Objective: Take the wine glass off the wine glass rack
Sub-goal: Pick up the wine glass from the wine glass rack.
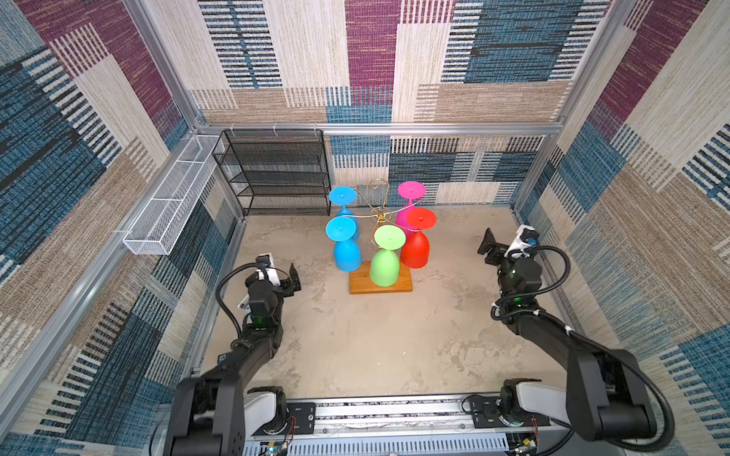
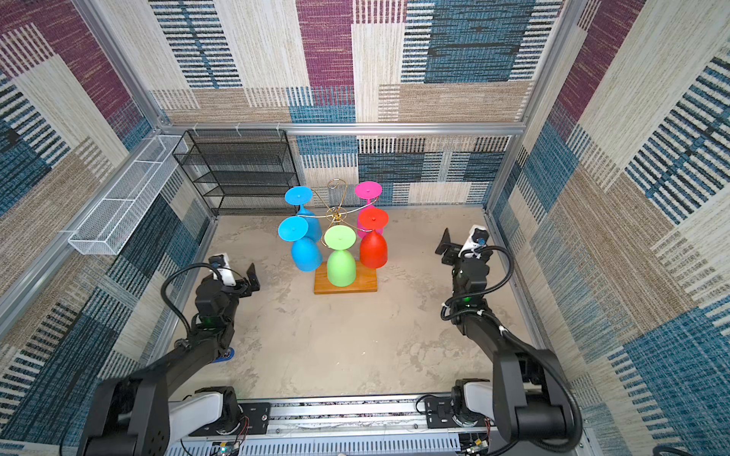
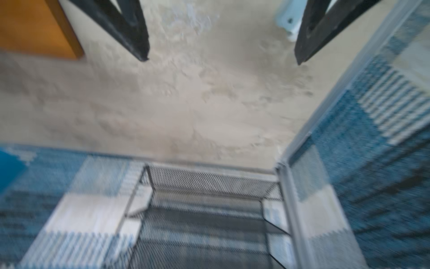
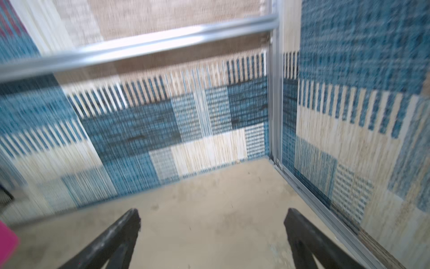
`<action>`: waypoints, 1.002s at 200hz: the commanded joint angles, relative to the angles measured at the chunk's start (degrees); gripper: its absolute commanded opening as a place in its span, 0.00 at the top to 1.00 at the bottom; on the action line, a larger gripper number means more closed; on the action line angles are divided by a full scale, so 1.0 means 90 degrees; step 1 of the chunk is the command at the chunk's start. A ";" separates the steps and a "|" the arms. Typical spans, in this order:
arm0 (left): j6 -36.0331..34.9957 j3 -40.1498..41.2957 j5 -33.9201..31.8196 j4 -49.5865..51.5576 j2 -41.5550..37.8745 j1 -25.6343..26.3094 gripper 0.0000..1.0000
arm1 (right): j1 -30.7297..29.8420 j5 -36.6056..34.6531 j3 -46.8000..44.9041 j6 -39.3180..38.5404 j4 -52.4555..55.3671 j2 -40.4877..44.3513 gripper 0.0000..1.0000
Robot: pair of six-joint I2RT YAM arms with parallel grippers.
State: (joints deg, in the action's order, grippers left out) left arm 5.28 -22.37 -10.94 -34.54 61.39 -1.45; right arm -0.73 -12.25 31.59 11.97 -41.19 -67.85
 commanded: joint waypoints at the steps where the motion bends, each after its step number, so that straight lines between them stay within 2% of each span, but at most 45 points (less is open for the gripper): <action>1: 0.0684 -0.0719 -0.0400 0.2172 -0.0756 -0.0057 0.01 | 0.0003 0.0541 0.0460 0.1549 0.1815 0.0521 0.01; 15: 0.0790 -0.1099 0.0144 0.2585 -0.1011 -0.0063 0.01 | 0.0001 0.1369 0.0812 0.1771 0.2082 0.0710 0.01; 39: 0.1317 -0.1585 0.0539 0.3067 -0.1320 -0.0068 0.01 | 0.0078 0.2800 0.1714 0.2168 0.2857 0.0538 0.00; 69: 0.1083 -0.1891 0.0875 0.3084 -0.1673 -0.0094 0.01 | 0.0347 0.4750 0.2551 0.2736 0.3247 0.0110 0.08; 86: 0.0742 -0.2554 0.1077 0.3584 -0.1485 -0.0106 0.01 | 0.0576 0.5942 0.2821 0.3115 0.3138 -0.0110 0.12; 103: 0.0532 -0.3129 0.1064 0.4044 -0.1255 -0.0112 0.02 | 0.0789 0.7113 0.2758 0.3789 0.2556 -0.0297 0.23; 122: 0.0518 -0.3117 0.1010 0.3915 -0.1232 -0.0111 0.02 | 0.0800 0.8221 0.2622 0.4500 0.1709 -0.0475 0.37; 136: 0.0554 -0.2927 0.1119 0.3723 -0.1304 -0.0122 0.03 | 0.0798 0.8517 0.2541 0.4720 0.1638 -0.0483 0.42; 164: 0.0670 -0.2737 0.1408 0.3638 -0.1391 -0.0160 0.03 | 0.0761 0.8846 0.2525 0.4629 0.2057 -0.0241 0.42; 200: 0.0808 -0.2779 0.1468 0.3782 -0.1373 -0.0239 0.03 | 0.0322 0.8601 0.2591 0.4583 0.2545 -0.0118 0.40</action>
State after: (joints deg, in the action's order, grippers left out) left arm 11.99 -47.22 0.51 -1.23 49.08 -3.20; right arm 4.19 63.96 54.41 51.81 -20.01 -69.17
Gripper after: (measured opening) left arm 0.970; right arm 0.602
